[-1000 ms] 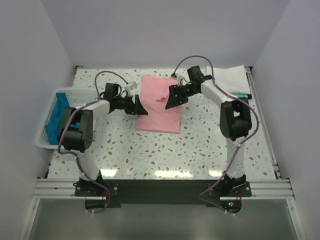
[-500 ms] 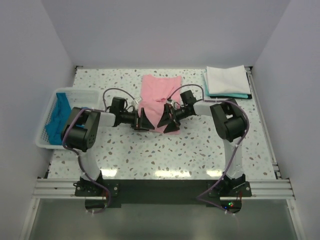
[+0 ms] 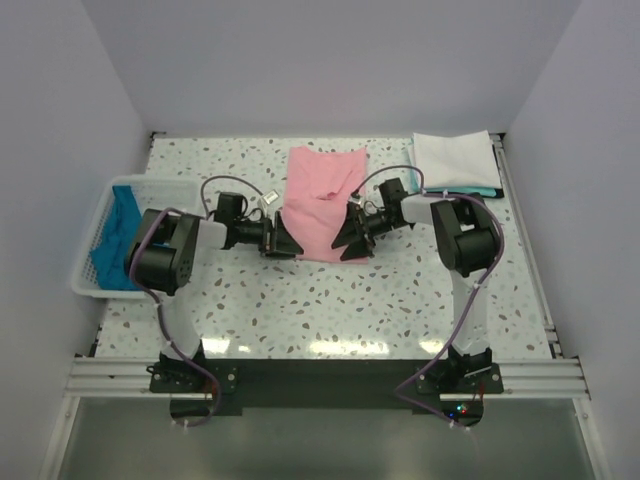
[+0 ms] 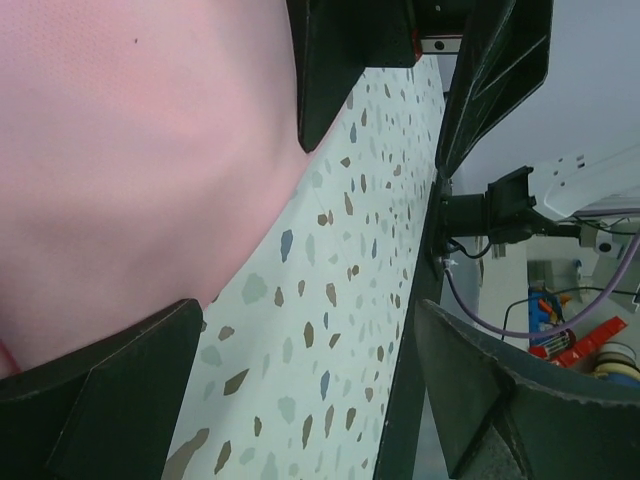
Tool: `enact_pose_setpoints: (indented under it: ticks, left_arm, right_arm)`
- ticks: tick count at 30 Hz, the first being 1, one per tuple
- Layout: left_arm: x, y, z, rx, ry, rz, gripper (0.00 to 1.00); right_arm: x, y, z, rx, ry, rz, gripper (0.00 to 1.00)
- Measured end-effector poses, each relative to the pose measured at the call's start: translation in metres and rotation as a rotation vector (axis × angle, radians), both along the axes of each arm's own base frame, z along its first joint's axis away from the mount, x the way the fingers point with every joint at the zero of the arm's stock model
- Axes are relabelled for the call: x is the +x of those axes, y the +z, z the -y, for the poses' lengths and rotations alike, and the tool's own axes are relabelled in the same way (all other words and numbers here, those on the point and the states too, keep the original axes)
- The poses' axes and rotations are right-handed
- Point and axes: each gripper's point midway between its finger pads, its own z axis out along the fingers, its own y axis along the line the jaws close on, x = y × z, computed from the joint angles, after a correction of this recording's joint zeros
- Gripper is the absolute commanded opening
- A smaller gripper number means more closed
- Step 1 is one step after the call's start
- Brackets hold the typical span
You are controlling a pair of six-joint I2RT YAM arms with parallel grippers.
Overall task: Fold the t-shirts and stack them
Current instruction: Fold the tshirt
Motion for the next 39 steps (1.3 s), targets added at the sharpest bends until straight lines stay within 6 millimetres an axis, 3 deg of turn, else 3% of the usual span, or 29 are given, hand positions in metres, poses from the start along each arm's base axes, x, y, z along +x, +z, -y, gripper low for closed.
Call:
enact_pose_setpoints:
  ticks: [6,10,14,18,21,25,30,35,39]
  left_arm:
    - [-0.002,0.0,-0.006,-0.006,0.006,-0.01,0.93]
    - [-0.003,0.012,-0.006,0.021,0.023,0.006,0.93]
    - [0.003,0.053,-0.007,0.06,0.022,0.143,0.88]
    - [0.029,0.103,-0.015,0.168,0.019,0.461,0.82]
    - [0.041,0.121,-0.029,0.301,-0.008,0.724,0.76]
    - [0.037,0.11,-0.033,0.459,-0.14,0.997,0.6]
    - [0.004,0.064,-0.022,0.536,-0.379,1.185,0.37]
    - [-0.016,0.026,-0.015,0.564,-0.552,1.29,0.33]
    - [-0.013,0.013,-0.005,0.579,-0.632,1.367,0.33]
  right_arm:
    - [-0.005,0.001,0.005,-0.008,0.03,0.019,0.9]
    - [-0.009,0.002,0.01,-0.032,0.054,0.03,0.88]
    - [-0.008,0.009,0.022,-0.118,0.118,0.141,0.83]
    - [0.007,0.035,0.038,-0.21,0.197,0.37,0.81]
    - [0.013,0.056,0.05,-0.264,0.244,0.549,0.74]
    - [0.015,0.068,0.065,-0.345,0.311,0.748,0.62]
    - [-0.005,0.039,0.069,-0.436,0.458,0.923,0.56]
    - [-0.019,0.004,0.056,-0.476,0.636,1.068,0.48]
    - [-0.01,0.001,0.049,-0.497,0.686,1.168,0.41]
